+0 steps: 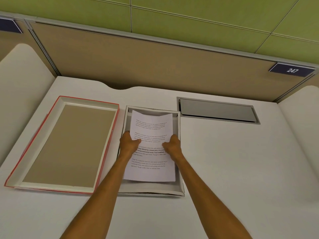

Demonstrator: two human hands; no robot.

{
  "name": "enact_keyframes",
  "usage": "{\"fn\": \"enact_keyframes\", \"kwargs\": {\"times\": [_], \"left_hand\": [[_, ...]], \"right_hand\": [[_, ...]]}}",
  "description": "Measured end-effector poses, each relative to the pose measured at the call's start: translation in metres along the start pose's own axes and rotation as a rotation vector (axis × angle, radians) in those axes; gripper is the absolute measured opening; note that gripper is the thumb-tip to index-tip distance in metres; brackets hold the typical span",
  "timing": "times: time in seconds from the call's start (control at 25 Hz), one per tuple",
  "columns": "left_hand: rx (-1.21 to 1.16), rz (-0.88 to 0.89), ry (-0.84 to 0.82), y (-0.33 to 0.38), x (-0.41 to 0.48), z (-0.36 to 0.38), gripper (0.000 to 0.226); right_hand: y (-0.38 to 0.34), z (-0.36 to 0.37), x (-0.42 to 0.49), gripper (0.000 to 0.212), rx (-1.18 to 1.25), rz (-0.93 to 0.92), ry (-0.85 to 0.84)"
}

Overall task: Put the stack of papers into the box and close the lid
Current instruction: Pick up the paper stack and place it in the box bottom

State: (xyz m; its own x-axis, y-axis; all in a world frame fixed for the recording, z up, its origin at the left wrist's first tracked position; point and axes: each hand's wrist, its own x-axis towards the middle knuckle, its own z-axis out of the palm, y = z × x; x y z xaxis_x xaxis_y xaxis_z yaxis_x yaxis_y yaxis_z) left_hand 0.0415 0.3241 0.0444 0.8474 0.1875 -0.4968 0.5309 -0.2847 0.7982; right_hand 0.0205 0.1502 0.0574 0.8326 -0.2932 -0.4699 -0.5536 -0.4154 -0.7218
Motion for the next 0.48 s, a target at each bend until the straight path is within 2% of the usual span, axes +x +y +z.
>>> {"fn": "enact_keyframes", "kwargs": {"times": [0.24, 0.48], "left_hand": [[0.08, 0.052, 0.034, -0.003, -0.004, 0.0, 0.042], [0.207, 0.145, 0.148, -0.006, -0.016, 0.001, 0.046]], "right_hand": [[0.008, 0.003, 0.004, 0.029, -0.082, -0.01, 0.051], [0.021, 0.01, -0.002, 0.035, -0.16, -0.094, 0.137]]}}
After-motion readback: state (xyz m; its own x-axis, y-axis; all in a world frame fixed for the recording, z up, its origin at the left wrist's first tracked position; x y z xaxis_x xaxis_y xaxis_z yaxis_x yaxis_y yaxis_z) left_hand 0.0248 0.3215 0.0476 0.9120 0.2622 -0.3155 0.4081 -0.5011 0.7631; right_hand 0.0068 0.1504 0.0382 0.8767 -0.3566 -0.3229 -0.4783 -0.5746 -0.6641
